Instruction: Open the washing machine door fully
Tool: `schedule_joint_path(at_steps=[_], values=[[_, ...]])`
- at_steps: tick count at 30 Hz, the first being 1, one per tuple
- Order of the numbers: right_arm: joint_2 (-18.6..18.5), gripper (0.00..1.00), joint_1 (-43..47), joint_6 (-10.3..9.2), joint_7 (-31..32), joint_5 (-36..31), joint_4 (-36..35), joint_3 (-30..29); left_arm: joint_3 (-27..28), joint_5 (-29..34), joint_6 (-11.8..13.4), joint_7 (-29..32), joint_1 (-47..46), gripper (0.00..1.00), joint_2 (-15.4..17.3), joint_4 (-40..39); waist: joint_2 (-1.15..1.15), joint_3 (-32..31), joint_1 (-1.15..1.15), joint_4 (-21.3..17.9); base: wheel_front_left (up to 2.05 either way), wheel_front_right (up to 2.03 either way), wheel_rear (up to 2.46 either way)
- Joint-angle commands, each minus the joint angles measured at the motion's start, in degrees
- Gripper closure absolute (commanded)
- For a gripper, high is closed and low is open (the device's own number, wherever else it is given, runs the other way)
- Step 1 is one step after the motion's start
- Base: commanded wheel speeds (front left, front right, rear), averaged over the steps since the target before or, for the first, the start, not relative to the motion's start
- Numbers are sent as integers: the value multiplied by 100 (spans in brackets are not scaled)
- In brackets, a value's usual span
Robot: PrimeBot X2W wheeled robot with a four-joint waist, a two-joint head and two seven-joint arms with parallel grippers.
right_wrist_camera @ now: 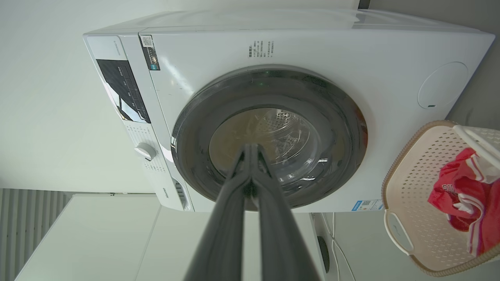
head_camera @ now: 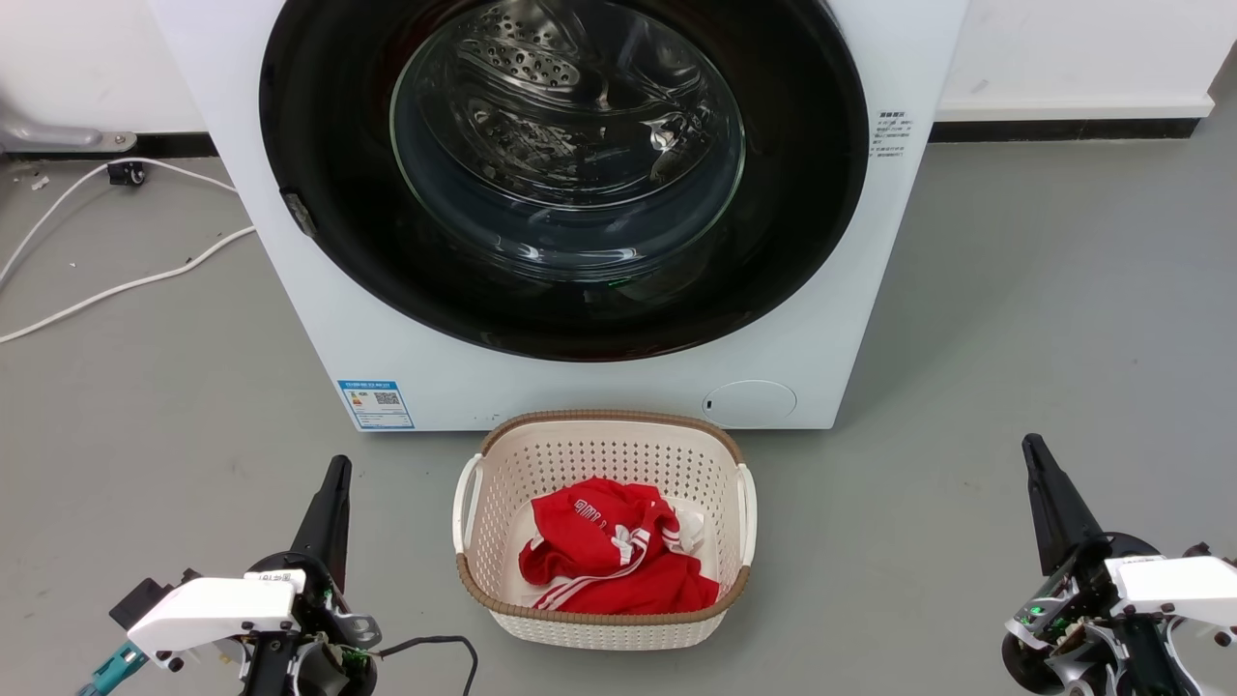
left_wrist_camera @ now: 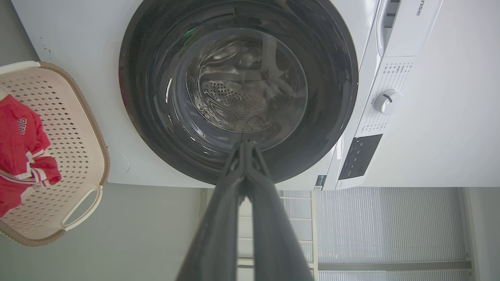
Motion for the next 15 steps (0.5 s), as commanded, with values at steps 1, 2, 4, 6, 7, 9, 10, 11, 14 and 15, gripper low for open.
schedule_joint_path(at_steps=[1, 2, 4, 6, 7, 9, 10, 11, 14, 15], values=[[22, 100, -75, 0, 10, -34, 6, -7, 19, 25, -17, 16, 23, 100, -6, 8, 0, 0, 0, 0, 0, 0, 0], [23, 100, -75, 0, 11, -35, 6, -7, 20, 25, -17, 17, 23, 100, -6, 8, 0, 0, 0, 0, 0, 0, 0], [23, 100, -75, 0, 12, -36, 6, -9, 19, 25, -17, 17, 23, 100, -7, 8, 0, 0, 0, 0, 0, 0, 0], [23, 100, -75, 0, 12, -37, 6, -9, 20, 25, -17, 18, 23, 100, -6, 8, 0, 0, 0, 0, 0, 0, 0], [24, 100, -75, 0, 13, -37, 6, -9, 20, 25, -17, 18, 22, 100, -6, 8, 0, 0, 0, 0, 0, 0, 0], [24, 100, -75, 0, 13, -38, 6, -10, 21, 26, -17, 18, 22, 100, -7, 8, 0, 0, 0, 0, 0, 0, 0], [24, 100, -75, 0, 13, -38, 6, -10, 20, 26, -17, 19, 22, 100, -7, 8, 0, 0, 0, 0, 0, 0, 0], [24, 100, -75, 0, 13, -39, 7, -10, 20, 26, -17, 19, 22, 100, -7, 8, 0, 0, 0, 0, 0, 0, 0], [2, 0, -1, 0, 5, -1, -2, -3, 1, 2, 0, 0, 0, 0, -1, -1, 0, 0, 0, 0, 0, 0, 0], [3, 0, 28, 0, 6, 2, 34, 2, -5, -1, 1, -2, 14, 0, -5, 42, 0, 0, 0, 0, 0, 0, 0]])
